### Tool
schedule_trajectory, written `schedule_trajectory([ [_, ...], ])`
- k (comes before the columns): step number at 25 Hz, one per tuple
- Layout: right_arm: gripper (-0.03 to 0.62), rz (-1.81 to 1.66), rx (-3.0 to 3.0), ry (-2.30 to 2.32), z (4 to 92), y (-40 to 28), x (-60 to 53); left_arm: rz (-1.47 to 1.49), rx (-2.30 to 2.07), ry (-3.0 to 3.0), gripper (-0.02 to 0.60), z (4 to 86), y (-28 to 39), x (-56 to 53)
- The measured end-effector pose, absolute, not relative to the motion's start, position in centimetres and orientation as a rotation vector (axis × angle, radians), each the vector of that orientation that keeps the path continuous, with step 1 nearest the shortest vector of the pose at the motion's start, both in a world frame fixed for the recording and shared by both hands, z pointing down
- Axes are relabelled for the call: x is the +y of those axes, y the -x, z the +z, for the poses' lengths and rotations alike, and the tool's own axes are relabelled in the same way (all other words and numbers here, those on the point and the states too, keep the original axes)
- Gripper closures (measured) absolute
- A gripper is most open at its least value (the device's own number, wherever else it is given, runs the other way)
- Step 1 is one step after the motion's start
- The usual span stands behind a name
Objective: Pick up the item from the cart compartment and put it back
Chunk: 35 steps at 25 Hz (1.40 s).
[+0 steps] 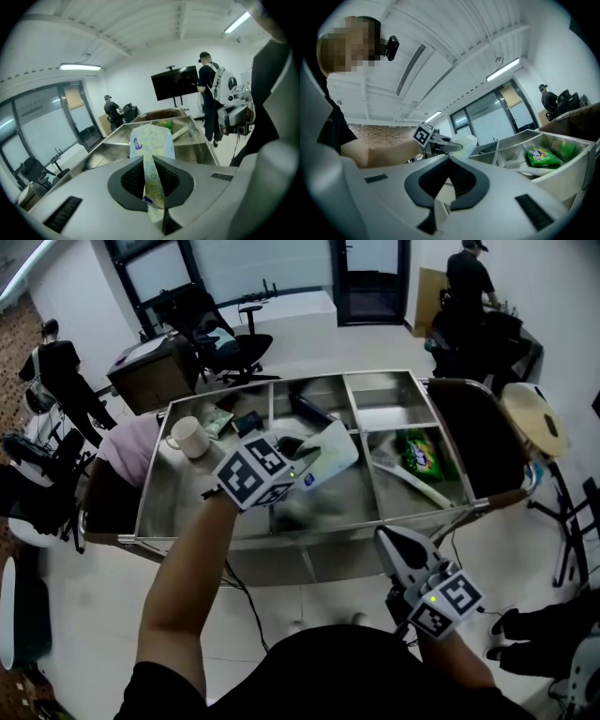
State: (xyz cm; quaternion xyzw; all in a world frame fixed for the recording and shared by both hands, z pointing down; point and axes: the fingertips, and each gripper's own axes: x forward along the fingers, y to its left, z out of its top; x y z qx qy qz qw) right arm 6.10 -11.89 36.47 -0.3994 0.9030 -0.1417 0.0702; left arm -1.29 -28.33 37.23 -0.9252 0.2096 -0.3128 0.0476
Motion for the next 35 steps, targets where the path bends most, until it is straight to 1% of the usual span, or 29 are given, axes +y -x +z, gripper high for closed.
schedule_trajectory([
  [3,0.578,-0.417,2.714,1.206,36.2,-6.1,-11.9,-0.704,0.824,2.931,0.578,34.4,2.5,-28.1],
  [8,0.579,-0.416,2.717,1.204,36.1,-6.1,-11.9,-0.173,1.025,3.113,0.579,30.0,5.0,-26.5],
  [15,0.578,-0.419,2.722,1.196,36.1,-5.7,-11.9,0.171,1.238,3.046,0.579,28.2,7.5,-23.4],
  [20,0.577,-0.417,2.724,1.188,36.0,-5.5,-11.7,0.42,1.367,2.953,0.578,27.5,8.6,-19.3],
  [26,0.577,-0.399,2.737,1.164,35.5,-4.9,-11.6,0.425,1.446,2.836,0.578,28.9,9.6,-15.2],
  [30,0.577,-0.389,2.749,1.158,35.4,-4.4,-11.5,0.496,1.48,2.776,0.578,28.9,10.0,-13.1],
  [35,0.577,-0.392,2.754,1.154,35.5,-4.3,-11.7,0.409,1.54,2.786,0.578,31.5,10.3,-11.1],
])
